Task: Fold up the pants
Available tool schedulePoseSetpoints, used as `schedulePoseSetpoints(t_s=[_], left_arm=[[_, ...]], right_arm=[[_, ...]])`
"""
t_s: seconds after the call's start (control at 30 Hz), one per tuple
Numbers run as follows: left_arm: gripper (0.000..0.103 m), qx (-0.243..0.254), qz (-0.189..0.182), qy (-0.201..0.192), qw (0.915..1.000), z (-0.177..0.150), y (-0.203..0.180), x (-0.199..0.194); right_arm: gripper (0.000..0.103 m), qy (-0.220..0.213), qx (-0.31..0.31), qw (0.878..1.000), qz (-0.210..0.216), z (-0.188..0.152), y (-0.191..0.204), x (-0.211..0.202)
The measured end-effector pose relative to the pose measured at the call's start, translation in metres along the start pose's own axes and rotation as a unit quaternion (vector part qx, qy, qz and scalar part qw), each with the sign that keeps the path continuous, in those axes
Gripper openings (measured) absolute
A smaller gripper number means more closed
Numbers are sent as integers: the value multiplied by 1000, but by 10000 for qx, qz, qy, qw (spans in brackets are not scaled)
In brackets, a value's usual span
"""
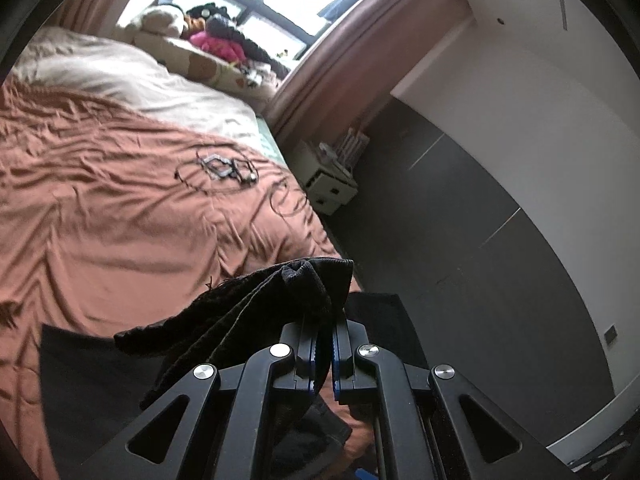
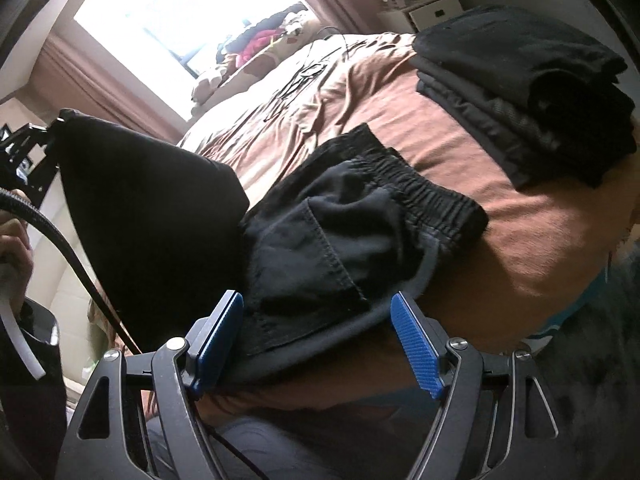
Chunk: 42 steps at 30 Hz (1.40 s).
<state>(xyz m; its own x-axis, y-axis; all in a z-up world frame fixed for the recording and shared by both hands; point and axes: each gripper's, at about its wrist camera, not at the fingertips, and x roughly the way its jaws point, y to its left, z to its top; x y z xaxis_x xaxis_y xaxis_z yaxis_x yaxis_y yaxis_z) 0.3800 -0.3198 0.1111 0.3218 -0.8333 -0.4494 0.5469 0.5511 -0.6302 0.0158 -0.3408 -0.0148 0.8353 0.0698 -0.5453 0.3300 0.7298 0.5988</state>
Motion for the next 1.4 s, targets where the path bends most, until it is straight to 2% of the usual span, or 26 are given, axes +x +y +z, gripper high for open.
schedulePoseSetpoints(t_s=[0.23,0.3,0.47,0.57,0.6,0.63,0.73,1.0,1.2,1.4], left_arm=[[5,-333,-239,559,9976,-46,11,50],[5,-389,-169,738,9964,-60,13,59],[14,-459,-172,1373,9893,-99,17,85],[43,-427,-279,1637,9852,-120,16,92],[61,-400,-281,1704,9842,-127,15,92],[71,-358,-270,1788,9829,-134,15,92],[72,-271,-229,1949,9802,-149,18,85],[74,-233,436,1606,9858,-142,64,32],[75,-104,972,1249,9873,-142,105,-9],[75,-273,1365,861,9865,-156,153,-42]], right_arm=[[75,29,96,9998,-155,-9,-13,-10],[75,40,164,9997,-186,-11,-18,-12],[75,-10,183,9997,-183,-12,-21,-21],[75,-35,138,9998,-166,-12,-22,-24],[75,-42,131,9998,-158,-13,-23,-26],[75,-44,126,9998,-140,-13,-25,-26],[75,-101,92,9999,-16,-14,-27,-28],[75,-145,-241,9996,-10,-15,-21,-31],[75,-44,-831,9964,-181,-16,2,-22],[75,138,-1543,9874,-326,-13,33,-2]])
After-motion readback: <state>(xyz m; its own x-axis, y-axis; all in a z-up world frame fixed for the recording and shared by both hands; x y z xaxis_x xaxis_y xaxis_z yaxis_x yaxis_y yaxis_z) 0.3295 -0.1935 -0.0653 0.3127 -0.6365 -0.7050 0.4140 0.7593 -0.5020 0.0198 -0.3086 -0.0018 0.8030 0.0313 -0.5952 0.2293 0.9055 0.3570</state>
